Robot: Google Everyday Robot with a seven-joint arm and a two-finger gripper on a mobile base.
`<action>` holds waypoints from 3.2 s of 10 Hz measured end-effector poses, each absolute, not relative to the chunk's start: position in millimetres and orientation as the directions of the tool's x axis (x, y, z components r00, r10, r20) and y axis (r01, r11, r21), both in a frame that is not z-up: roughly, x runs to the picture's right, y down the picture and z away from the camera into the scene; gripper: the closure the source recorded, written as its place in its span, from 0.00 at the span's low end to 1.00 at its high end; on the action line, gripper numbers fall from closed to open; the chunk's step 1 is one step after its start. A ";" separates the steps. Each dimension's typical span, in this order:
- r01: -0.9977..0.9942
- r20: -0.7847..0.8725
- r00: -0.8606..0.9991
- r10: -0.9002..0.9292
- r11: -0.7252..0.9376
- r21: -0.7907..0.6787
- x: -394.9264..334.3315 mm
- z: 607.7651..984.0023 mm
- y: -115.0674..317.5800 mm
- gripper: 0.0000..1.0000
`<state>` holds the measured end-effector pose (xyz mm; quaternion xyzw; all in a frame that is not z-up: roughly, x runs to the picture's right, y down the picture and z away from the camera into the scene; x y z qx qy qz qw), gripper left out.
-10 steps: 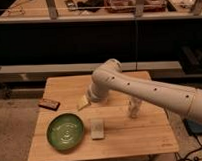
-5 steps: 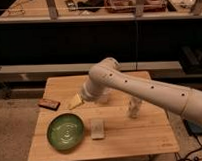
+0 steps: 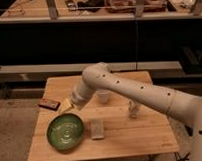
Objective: Push the ceramic bowl across the table
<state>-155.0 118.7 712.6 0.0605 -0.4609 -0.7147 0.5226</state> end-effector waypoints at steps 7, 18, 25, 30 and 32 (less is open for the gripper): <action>0.654 0.378 -0.454 -0.807 -0.013 0.756 -169.5 720.4 126.6 0.75; 0.697 0.406 -0.555 -0.726 -0.139 0.704 -185.4 783.3 166.0 0.75; 0.719 0.470 -0.548 -0.692 -0.103 0.687 -179.5 799.3 205.0 0.75; 0.803 0.504 -0.459 -0.732 -0.099 0.588 -129.1 820.1 197.7 0.75; 0.820 0.500 -0.453 -0.739 -0.125 0.558 -114.6 820.6 190.4 0.75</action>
